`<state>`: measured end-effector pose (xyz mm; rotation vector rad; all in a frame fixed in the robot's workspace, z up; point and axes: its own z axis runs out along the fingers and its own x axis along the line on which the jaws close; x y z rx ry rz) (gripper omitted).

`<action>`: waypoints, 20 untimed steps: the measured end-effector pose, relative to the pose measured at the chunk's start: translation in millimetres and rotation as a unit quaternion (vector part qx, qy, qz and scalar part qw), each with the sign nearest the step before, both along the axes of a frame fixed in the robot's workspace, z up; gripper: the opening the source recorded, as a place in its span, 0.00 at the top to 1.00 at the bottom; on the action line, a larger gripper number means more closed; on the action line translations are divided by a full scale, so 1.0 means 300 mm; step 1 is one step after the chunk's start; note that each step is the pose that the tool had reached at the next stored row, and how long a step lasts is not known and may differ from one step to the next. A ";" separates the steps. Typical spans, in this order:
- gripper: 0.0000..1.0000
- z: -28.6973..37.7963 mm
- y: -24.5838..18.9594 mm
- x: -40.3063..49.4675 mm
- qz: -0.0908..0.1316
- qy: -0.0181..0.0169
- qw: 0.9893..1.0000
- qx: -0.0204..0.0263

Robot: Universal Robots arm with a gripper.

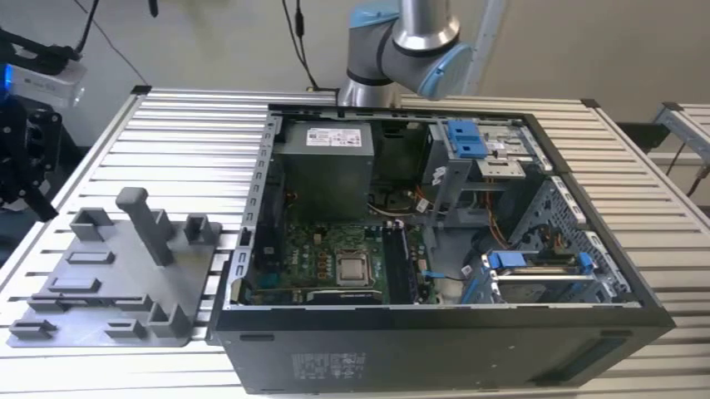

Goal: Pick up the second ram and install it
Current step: 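Pick up the second ram and move it above second insertion slot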

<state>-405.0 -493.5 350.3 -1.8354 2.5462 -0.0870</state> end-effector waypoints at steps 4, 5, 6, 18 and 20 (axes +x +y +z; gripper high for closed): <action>0.89 -0.004 0.000 0.000 0.021 0.000 1.000 0.001; 0.89 -0.006 0.000 0.000 0.024 0.001 1.000 0.001; 0.89 -0.008 0.000 0.000 0.027 0.001 1.000 0.001; 0.89 -0.019 -0.001 -0.006 0.082 0.001 0.997 0.001; 0.89 -0.023 -0.002 -0.014 0.087 0.001 0.996 0.001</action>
